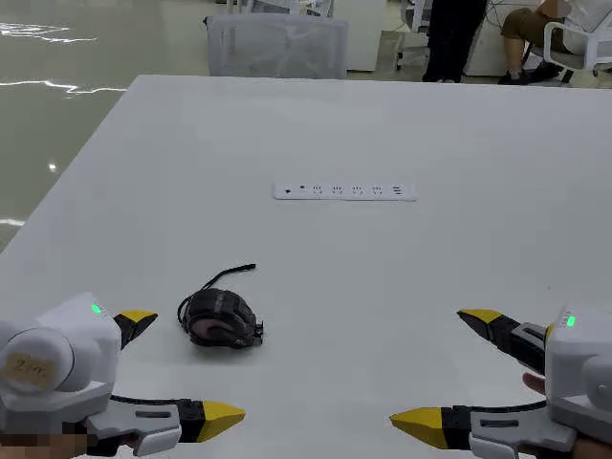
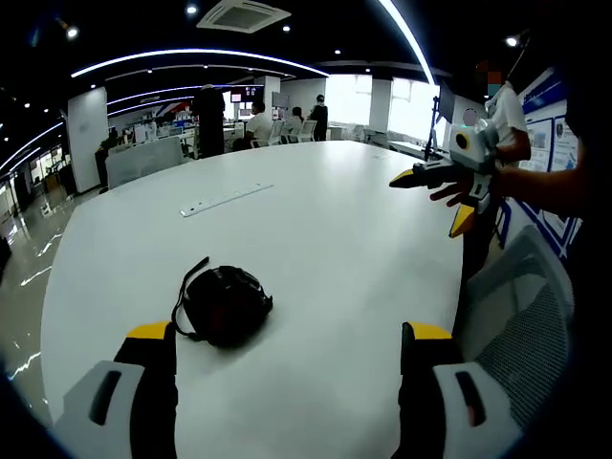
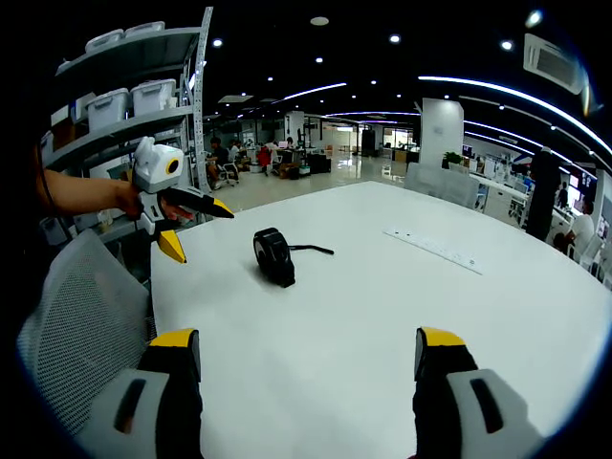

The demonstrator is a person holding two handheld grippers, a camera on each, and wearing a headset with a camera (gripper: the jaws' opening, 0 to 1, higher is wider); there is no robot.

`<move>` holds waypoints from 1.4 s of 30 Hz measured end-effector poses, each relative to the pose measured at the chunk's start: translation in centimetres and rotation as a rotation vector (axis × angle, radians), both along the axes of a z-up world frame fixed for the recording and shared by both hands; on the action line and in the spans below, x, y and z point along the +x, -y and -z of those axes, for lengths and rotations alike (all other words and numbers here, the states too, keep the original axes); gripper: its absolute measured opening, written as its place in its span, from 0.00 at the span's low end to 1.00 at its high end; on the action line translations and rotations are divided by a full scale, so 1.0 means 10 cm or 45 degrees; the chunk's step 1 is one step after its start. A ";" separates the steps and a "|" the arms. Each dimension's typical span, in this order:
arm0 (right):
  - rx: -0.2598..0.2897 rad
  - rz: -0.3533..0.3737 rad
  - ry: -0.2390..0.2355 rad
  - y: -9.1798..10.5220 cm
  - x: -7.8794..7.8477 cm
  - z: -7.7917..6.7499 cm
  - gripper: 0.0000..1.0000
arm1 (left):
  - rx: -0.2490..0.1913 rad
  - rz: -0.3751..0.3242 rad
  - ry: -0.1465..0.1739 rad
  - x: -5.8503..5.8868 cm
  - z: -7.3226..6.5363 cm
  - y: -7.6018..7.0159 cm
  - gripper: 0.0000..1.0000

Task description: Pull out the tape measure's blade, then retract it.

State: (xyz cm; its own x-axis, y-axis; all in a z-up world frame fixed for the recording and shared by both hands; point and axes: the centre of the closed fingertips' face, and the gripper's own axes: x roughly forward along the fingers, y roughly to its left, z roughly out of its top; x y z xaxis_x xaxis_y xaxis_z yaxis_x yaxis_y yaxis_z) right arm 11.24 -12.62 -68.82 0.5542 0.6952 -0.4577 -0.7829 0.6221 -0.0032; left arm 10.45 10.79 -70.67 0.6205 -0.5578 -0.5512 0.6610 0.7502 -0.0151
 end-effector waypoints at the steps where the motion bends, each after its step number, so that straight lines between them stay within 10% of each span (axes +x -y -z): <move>1: -0.001 -0.005 0.002 0.00 0.00 0.00 0.95 | 0.002 0.003 0.000 0.01 0.00 -0.01 0.96; 42: -0.135 -0.275 0.043 -0.18 0.22 0.07 0.82 | 0.153 0.200 -0.012 0.44 0.03 -0.12 0.77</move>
